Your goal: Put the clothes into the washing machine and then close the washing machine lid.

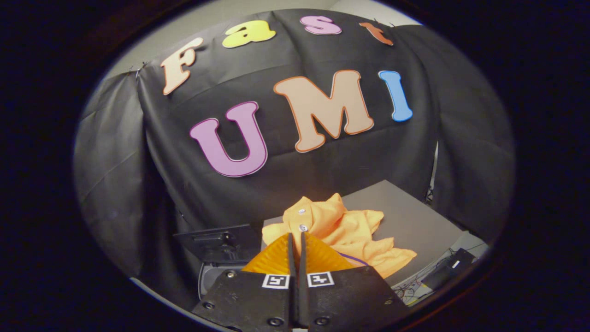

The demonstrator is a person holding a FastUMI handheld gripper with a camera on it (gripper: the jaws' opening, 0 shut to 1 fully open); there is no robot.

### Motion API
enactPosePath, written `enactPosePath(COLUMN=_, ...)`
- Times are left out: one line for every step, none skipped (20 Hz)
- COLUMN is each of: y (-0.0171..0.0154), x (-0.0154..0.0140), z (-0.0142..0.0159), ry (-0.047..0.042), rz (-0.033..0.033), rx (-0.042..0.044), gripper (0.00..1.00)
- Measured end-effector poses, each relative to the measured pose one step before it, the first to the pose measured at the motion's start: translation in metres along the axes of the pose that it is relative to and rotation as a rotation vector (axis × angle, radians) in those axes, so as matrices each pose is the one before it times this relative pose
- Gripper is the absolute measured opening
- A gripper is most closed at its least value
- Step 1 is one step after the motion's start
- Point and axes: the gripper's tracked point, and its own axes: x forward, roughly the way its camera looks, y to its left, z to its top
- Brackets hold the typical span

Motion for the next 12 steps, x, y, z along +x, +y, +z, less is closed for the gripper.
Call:
enactPosePath(y=0.01021, x=-0.00110, z=0.00040, ry=-0.00133, rz=0.00473, rx=-0.02385, gripper=0.00)
enactPosePath(y=0.00934, x=-0.00146, z=0.00004, ry=-0.00597, rz=0.00731, rx=-0.01366, gripper=0.00)
enactPosePath(y=0.01214, x=-0.00162, z=0.00145, ry=-0.00528, rz=0.01303, rx=-0.00435, gripper=0.00)
enactPosePath(y=0.01211, x=-0.00119, z=0.00253, ry=-0.01294, rz=0.01508, rx=0.00093, gripper=0.00)
enactPosePath(y=0.01329, x=-0.00077, z=0.00382, ry=-0.01332, rz=0.01519, rx=-0.00052, gripper=0.00)
enactPosePath(y=0.01430, x=-0.00022, z=0.00365, ry=-0.01638, rz=0.02163, rx=0.00510, gripper=0.00)
enactPosePath(y=0.01298, x=-0.00056, z=0.00289, ry=-0.01152, rz=0.01858, rx=0.00695, gripper=0.00)
enactPosePath(y=0.01171, x=-0.00137, z=0.00314, ry=-0.01314, rz=0.01410, rx=0.01008, gripper=0.00)
enactPosePath(y=0.01078, x=0.00060, z=0.00271, ry=-0.01442, rz=0.01077, rx=0.00758, gripper=0.00)
enactPosePath(y=0.01048, x=0.00137, z=0.00002, ry=-0.00932, rz=0.01294, rx=0.00817, gripper=0.00)
enactPosePath(y=0.01126, x=0.00032, z=0.00161, ry=-0.01800, rz=0.01073, rx=-0.01005, gripper=0.00)
enactPosePath(y=0.00962, x=0.00139, z=-0.00101, ry=-0.00857, rz=0.00675, rx=-0.02185, gripper=0.00)
